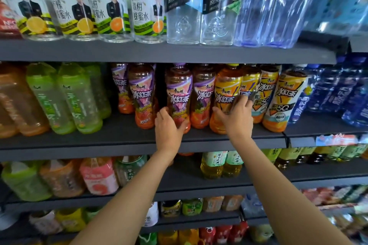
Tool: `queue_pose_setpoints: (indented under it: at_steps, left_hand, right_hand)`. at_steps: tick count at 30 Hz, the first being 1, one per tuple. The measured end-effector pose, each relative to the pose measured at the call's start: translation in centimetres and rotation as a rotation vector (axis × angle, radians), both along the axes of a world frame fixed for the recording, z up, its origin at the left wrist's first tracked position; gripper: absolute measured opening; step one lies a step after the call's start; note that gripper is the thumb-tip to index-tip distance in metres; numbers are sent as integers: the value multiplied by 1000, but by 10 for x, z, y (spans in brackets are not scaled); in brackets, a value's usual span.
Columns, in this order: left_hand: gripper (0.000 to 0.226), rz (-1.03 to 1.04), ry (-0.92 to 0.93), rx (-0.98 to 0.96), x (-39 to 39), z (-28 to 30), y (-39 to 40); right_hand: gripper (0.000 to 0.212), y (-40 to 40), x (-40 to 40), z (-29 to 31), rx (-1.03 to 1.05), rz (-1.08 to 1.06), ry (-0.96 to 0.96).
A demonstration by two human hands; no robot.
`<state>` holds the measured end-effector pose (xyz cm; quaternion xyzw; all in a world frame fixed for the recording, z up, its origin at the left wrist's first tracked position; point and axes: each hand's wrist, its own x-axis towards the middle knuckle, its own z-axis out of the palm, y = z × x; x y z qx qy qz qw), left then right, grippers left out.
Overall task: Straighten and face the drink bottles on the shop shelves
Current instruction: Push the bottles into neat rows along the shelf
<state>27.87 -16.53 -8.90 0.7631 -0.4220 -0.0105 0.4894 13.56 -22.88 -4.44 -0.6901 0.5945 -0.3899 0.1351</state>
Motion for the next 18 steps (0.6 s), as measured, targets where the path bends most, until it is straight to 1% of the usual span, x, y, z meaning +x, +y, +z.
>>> queue_pose_setpoints:
  at_steps: [2, 4, 6, 8, 10, 11, 13, 14, 16, 18]
  left_hand:
    - [65, -45, -13, -31, 3, -2, 1]
    - [58, -98, -42, -122, 6, -2, 5]
    - [45, -96, -69, -251, 14, 2, 14]
    - [36, 13, -81, -361, 30, 6, 22]
    - [39, 148, -12, -378, 53, 8, 27]
    - [46, 176, 26, -334, 64, 9, 27]
    - [60, 117, 80, -208, 81, 10, 24]
    - [62, 59, 103, -160, 87, 10, 21]
    - [57, -20, 89, -81, 95, 13, 19]
    - [52, -15, 16, -40, 101, 14, 21]
  right_hand:
    - [56, 17, 3, -4, -206, -13, -162]
    - [37, 31, 18, -1, -349, 102, -242]
    - [22, 40, 41, 5, -370, 304, -223]
    - [16, 46, 63, 6, -378, 415, -188]
    - [14, 51, 85, -1, -370, 468, -169]
    - [16, 54, 96, -6, -322, 494, -162]
    - [31, 58, 119, -11, -171, 522, -153]
    - [38, 58, 130, -11, -107, 514, -151]
    - [46, 55, 147, -10, -40, 483, -156]
    - [44, 51, 160, -10, 24, 470, -166]
